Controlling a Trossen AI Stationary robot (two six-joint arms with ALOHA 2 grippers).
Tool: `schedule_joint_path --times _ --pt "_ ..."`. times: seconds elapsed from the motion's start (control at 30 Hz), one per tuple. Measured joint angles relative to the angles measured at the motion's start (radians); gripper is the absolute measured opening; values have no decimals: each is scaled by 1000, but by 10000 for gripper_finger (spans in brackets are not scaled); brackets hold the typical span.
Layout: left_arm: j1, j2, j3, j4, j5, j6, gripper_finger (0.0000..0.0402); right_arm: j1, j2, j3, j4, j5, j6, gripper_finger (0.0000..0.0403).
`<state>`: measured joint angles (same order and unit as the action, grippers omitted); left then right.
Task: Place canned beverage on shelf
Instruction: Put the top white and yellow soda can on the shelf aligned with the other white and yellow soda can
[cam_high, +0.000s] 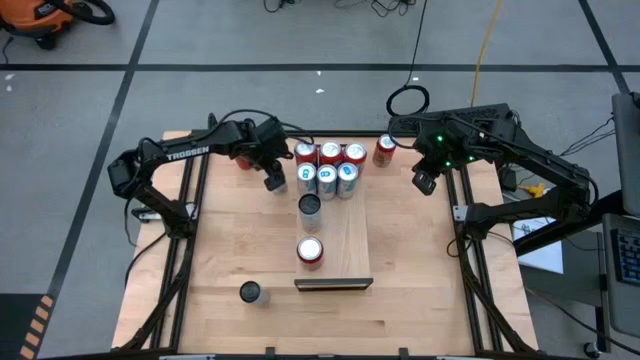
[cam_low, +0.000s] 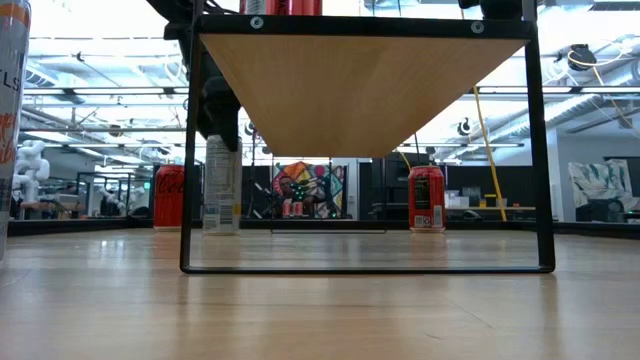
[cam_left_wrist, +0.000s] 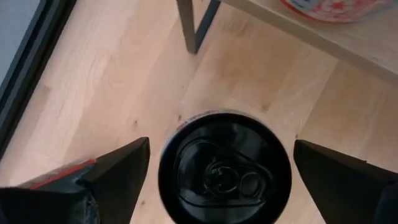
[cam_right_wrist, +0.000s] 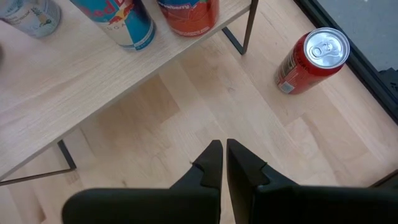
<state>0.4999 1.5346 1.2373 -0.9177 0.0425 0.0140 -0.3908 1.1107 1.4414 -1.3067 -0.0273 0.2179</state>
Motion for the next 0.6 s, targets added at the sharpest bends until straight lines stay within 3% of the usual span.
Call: schedule_joint_path --times 0.37,0.6 --pt "-22 0 -1 -7 2 -9 306 0 0 0 0 0 -17 0" --pt "-56 0 -1 -8 10 -5 284 0 0 0 0 0 -7 0"
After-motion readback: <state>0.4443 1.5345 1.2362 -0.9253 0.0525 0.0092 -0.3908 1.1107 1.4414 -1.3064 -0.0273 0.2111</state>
